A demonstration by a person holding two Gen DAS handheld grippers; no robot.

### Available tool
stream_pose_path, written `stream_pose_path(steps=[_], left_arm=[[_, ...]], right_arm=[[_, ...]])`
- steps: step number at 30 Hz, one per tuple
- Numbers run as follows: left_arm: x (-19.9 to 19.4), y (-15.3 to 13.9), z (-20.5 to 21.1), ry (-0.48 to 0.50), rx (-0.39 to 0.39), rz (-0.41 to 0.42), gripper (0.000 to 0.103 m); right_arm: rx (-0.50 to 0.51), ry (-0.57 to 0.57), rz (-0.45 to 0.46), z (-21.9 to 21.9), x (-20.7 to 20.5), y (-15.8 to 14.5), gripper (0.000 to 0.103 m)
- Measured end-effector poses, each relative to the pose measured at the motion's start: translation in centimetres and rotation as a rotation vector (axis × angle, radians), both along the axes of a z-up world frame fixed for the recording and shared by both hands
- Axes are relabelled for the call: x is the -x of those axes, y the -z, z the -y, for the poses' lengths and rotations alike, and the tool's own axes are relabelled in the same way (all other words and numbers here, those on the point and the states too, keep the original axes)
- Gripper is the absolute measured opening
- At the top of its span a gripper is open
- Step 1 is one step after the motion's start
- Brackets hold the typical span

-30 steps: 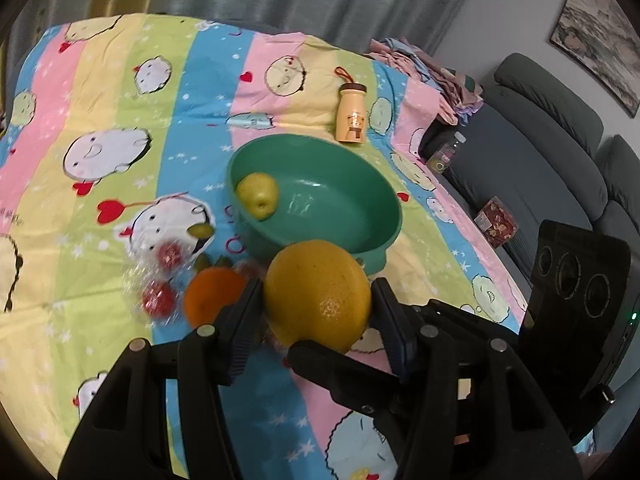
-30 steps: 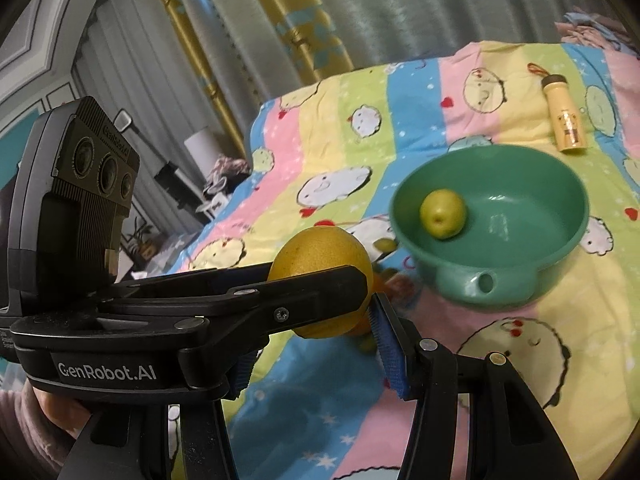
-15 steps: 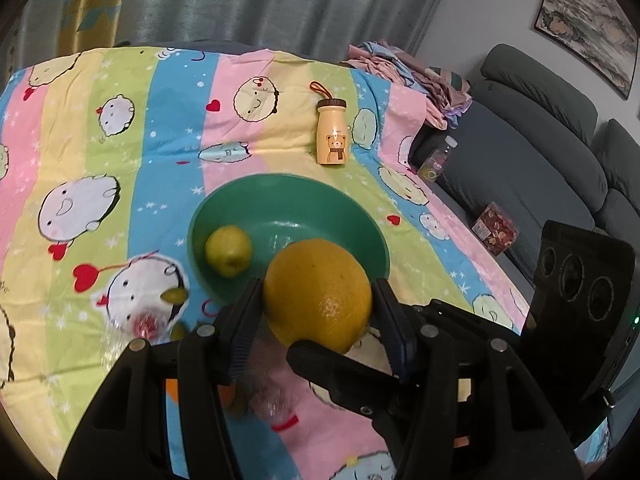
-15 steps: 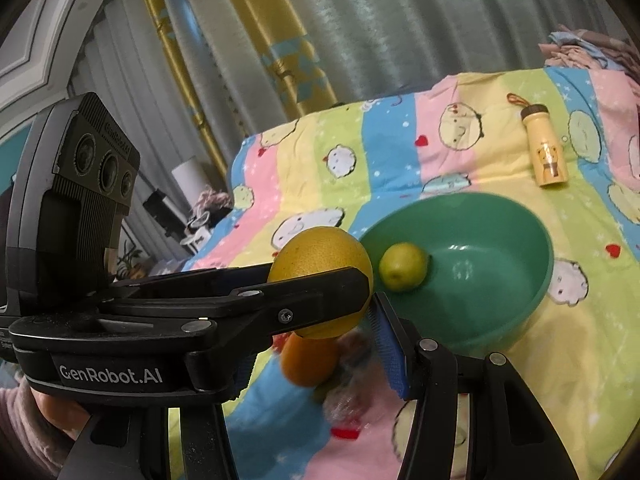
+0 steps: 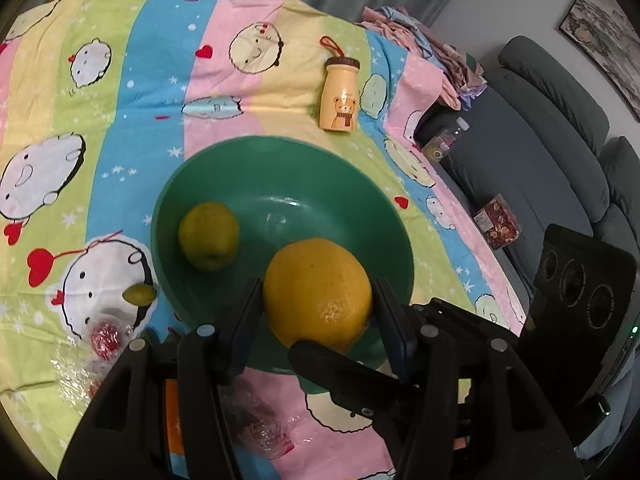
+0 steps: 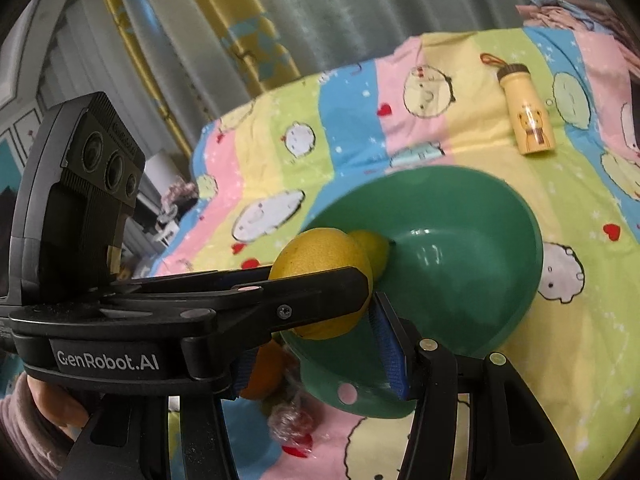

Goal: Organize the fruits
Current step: 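Carry the lemon into the green basin and open the right gripper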

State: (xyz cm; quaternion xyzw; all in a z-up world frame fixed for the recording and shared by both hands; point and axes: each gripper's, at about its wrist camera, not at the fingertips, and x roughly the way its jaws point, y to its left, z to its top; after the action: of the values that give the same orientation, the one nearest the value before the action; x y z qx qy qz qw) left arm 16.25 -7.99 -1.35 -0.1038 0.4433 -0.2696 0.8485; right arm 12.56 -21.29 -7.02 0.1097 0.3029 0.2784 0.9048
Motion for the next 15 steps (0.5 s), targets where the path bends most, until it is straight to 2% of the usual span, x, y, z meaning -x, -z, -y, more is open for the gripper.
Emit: stream_pose_path(steps=[7, 11, 15], left_arm=[[-0.06, 1.04, -0.09, -0.002, -0.016, -0.039, 0.055], [-0.04, 1.07, -0.09, -0.014, -0.032, -0.035, 0.055], [0.14, 0.41, -0.84, -0.036, -0.013, -0.017, 0.065]], right_arm=[[0.047, -0.004, -0.035, -0.69, -0.15, 0.49, 0.055], [0.074, 0.014, -0.024, -0.83, 0.03, 0.27, 0.055], [0.061, 0.026, -0.013, -0.32, 0.31, -0.16, 0.057]])
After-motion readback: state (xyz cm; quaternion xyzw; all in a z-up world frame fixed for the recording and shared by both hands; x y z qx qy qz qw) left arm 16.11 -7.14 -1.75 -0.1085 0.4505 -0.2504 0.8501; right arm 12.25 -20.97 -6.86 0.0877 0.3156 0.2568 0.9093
